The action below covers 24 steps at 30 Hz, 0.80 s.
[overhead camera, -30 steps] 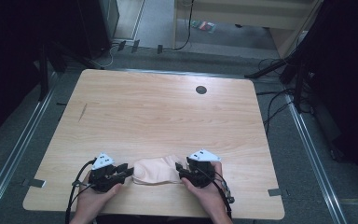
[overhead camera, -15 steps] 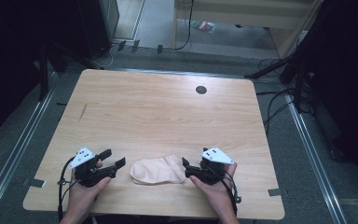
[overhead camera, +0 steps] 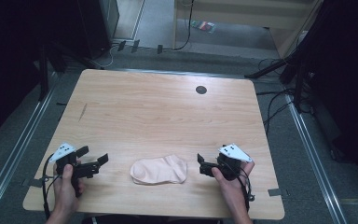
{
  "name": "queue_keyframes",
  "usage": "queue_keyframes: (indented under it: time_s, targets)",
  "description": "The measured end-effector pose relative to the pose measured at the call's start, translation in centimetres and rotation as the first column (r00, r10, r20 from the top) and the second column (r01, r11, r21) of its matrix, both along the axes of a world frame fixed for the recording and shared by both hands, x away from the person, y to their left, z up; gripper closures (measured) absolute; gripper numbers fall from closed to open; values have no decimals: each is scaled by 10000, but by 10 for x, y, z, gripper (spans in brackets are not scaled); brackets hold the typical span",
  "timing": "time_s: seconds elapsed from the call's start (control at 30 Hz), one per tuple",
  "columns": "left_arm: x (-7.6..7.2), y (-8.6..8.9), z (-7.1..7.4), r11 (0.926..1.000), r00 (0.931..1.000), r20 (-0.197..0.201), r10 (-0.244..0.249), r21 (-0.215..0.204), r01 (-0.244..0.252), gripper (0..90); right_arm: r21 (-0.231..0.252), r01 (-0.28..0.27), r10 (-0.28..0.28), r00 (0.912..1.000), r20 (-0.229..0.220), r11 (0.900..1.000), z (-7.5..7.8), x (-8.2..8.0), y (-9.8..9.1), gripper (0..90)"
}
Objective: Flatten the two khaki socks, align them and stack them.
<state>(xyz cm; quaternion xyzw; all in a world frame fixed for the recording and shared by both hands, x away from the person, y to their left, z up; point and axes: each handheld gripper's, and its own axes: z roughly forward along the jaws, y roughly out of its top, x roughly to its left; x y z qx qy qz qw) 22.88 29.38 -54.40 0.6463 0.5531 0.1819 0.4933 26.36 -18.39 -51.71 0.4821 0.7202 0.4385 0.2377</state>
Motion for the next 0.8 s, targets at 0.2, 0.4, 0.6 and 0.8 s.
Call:
queue_keyframes:
  time_s: [0.2, 0.4, 0.6, 0.8]
  targets:
    - [2, 22, -3, 9972, 9973, -113, 730, 178, -728, 14, -163, 368, -369, 9993, -62, 9992, -5, 3, -19, 0]
    - [-2, 38, -3, 9931, 9944, -71, 1050, 527, -1045, 13, -260, 660, -664, 9977, -163, 9975, -10, 4, -41, 0]
    - [-4, 54, -4, 9895, 9905, -71, 1374, 458, -1369, 13, -379, 931, -944, 9949, -345, 9949, -15, 2, -59, 0]
    - [-9, 67, -4, 9853, 9868, -76, 1616, 573, -1609, 14, -229, 1344, -1352, 9901, -371, 9907, -17, -2, -80, 0]
